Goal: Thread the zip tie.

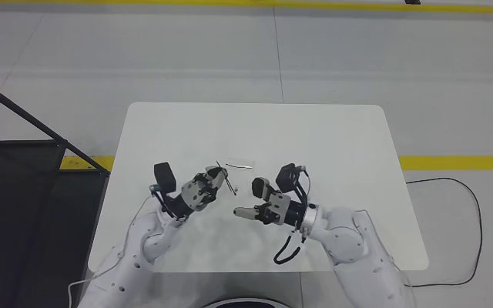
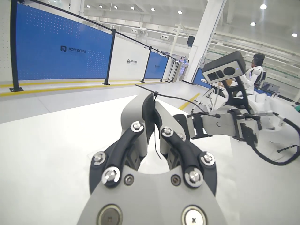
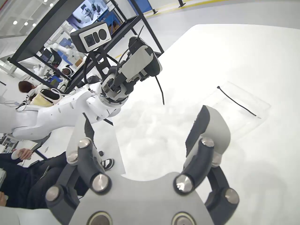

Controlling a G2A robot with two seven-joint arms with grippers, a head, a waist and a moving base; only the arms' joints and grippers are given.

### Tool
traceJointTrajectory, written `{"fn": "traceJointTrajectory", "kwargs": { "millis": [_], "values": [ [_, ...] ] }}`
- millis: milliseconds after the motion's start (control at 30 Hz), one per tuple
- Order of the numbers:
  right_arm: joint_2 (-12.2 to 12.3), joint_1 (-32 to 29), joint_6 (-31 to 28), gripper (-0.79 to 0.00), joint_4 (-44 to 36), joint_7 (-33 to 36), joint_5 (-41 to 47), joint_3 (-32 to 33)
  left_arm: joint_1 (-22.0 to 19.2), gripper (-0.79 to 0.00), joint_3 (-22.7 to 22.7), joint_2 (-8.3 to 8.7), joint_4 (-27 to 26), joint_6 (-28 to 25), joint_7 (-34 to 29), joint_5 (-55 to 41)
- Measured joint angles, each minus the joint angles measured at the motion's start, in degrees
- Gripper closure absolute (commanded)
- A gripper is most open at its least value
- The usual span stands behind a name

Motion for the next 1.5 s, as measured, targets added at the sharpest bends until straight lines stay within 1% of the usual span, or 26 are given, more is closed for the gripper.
{"fn": "traceJointTrajectory", "kwargs": {
  "millis": [33, 133, 233, 267, 300, 400, 467, 533, 667, 933, 1167, 1200, 1233, 1267, 1500],
  "values": [
    [0.0, 0.5, -0.2, -0.736, 0.5, 0.5, 0.5, -0.2, 0.0, 0.000, 0.0, 0.01, 0.0, -0.6, -0.7, -0.8],
    [0.1, 1.7, -0.7, -0.702, 1.7, 0.9, 0.6, -1.1, -0.1, 0.000, -0.2, 0.04, -0.1, -2.8, -2.9, -3.6],
    [0.0, 2.4, -0.4, -0.677, 2.4, -0.1, -0.8, -2.0, -0.2, 0.000, -0.4, 0.13, -0.1, -5.4, -5.6, -7.2],
    [0.0, 2.6, -0.1, -0.650, 2.6, -1.0, -1.7, -2.5, -0.3, 0.000, -0.5, 0.18, -0.2, -6.1, -6.7, -8.5],
    [-0.1, 2.6, 0.1, -0.637, 2.6, -1.7, -2.4, -2.8, -0.4, 0.000, -0.7, 0.21, -0.3, -6.4, -7.5, -9.3],
    [-0.2, 2.8, 0.6, -0.551, 2.9, -3.5, -4.1, -3.8, -0.4, 0.000, -1.0, 0.27, -0.6, -7.0, -9.5, -11.0],
    [-0.2, 3.0, 1.0, -0.542, 3.1, -4.5, -5.0, -4.5, -0.3, 0.000, -1.1, 0.28, -0.8, -7.2, -10.5, -11.8],
    [-0.3, 3.2, 1.3, -0.514, 3.3, -5.1, -5.4, -5.0, -0.2, 0.000, -1.3, 0.28, -1.0, -7.3, -11.0, -12.2],
    [-0.3, 3.6, 1.7, -0.400, 3.4, -5.7, -6.0, -5.8, 0.0, 0.000, -1.5, 0.26, -1.1, -7.4, -11.6, -12.3],
    [-0.3, 4.4, 2.2, -0.286, 4.1, -6.8, -5.7, -7.0, -0.1, 0.000, -1.7, 0.13, -0.8, -7.7, -12.2, -12.3],
    [-0.4, 5.2, 2.6, -0.215, 4.7, -7.4, -5.6, -7.8, -0.3, 0.000, -1.6, -0.04, -0.3, -8.0, -12.4, -12.1],
    [-0.4, 5.3, 2.6, -0.145, 4.7, -7.4, -5.6, -7.8, -0.3, 0.000, -1.6, -0.06, -0.3, -8.0, -12.5, -12.1],
    [-0.4, 5.3, 2.6, -0.043, 4.8, -7.4, -5.5, -7.9, -0.3, 0.000, -1.6, -0.08, -0.3, -8.1, -12.5, -12.1],
    [-0.3, 5.4, 2.6, 0.000, 4.9, -7.5, -5.5, -7.9, -0.3, 0.000, -1.6, -0.11, -0.2, -8.1, -12.5, -12.1],
    [-0.2, 5.7, 2.6, 0.000, 5.2, -7.6, -5.4, -8.2, -0.4, 0.000, -1.7, -0.25, -0.1, -8.3, -12.6, -12.1]
  ]
}}
